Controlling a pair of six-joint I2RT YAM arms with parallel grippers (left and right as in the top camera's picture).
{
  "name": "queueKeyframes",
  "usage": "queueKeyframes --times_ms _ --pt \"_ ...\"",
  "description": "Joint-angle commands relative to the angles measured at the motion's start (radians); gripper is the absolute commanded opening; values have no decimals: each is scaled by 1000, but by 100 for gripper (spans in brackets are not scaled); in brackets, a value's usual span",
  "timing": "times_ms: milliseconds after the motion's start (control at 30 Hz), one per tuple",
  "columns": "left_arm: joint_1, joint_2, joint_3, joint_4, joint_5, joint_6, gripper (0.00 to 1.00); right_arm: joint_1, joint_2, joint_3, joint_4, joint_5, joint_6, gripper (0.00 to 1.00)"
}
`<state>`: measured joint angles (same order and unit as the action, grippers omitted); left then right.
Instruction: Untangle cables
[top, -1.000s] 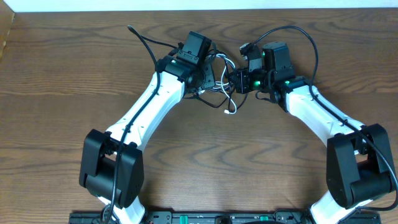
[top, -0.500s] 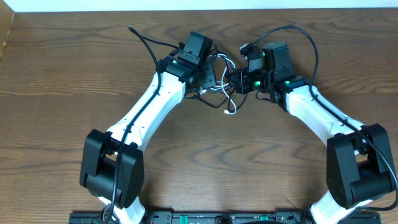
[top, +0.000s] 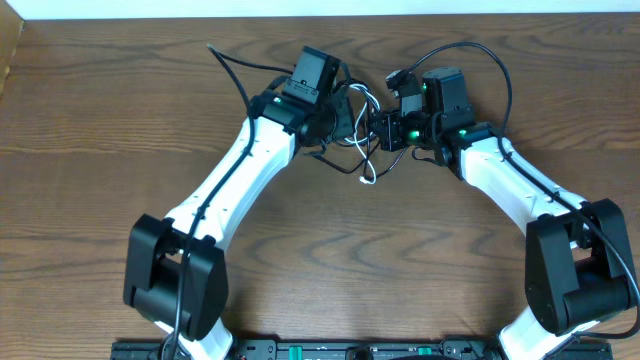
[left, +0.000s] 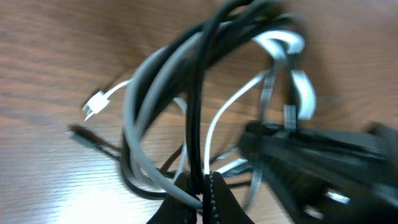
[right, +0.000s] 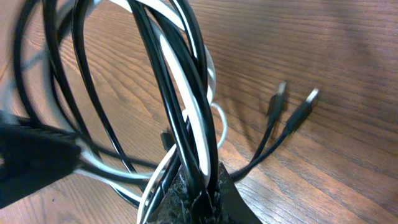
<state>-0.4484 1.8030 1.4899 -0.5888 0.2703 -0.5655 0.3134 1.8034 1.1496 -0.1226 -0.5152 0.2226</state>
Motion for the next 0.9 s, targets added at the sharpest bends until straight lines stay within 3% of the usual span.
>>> queueKeyframes --times_ms 0,267,567,867 --pt "27 -44 -2 35 157 3 7 3 -18 8 -1 -15 -22 1" --pt "140 -47 -2 122 503 4 7 3 -18 8 -2 -14 -41 1" --pt "268 -47 -2 124 793 8 7 3 -18 8 -23 68 -45 1" --pt "320 -74 -2 123 894 7 7 2 -18 8 -57 210 -103 1"
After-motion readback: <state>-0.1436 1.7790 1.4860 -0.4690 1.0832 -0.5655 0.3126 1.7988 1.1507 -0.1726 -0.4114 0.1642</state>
